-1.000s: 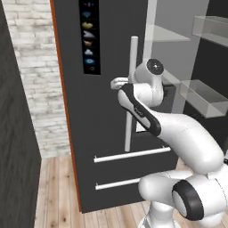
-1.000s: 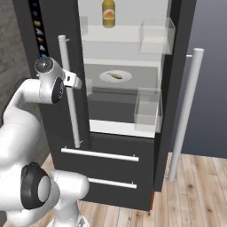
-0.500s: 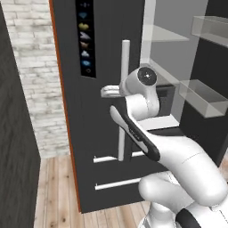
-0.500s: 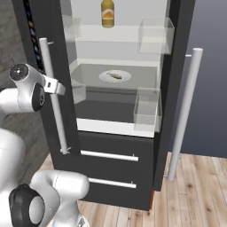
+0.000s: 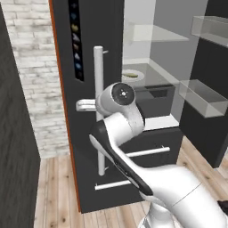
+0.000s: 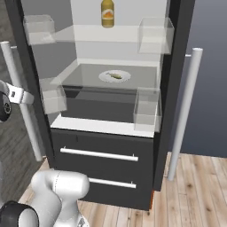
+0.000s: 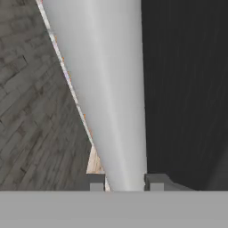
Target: Retrieve the fish from the fridge and place it on the saucepan with marinade on the stove.
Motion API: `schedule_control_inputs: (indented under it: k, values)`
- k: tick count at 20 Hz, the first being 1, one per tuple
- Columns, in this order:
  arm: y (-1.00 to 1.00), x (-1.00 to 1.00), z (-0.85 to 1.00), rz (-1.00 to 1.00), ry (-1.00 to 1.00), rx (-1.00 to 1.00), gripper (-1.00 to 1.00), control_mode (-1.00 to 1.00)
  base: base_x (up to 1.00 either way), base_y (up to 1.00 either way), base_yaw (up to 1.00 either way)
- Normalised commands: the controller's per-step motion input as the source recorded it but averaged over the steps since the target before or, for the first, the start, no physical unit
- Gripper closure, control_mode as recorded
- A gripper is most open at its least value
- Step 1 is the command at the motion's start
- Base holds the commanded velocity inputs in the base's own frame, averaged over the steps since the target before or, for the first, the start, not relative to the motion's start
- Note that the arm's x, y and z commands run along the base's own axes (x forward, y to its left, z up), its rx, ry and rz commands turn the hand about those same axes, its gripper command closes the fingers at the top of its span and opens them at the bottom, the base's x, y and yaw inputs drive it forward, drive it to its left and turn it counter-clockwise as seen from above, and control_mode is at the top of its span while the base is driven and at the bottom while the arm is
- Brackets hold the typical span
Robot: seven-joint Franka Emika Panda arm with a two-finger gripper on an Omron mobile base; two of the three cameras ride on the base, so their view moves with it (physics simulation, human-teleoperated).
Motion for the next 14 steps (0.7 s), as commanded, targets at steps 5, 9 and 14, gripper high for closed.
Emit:
schedule_control_inputs:
  k: [5,9,14]
  values:
    - [0.80,-0.55,0.01,0.00,0.00,0.01,1.00,-1.00,0.00,0.00,0.00]
    - [0.22,-0.42,0.11,0.01,0.00,-0.01,-1.00,-1.00,0.00,0.00,0.00]
    - [0.00,-0.85,0.31,0.10,0.00,0.00,-1.00,-1.00,0.00,0.00,0.00]
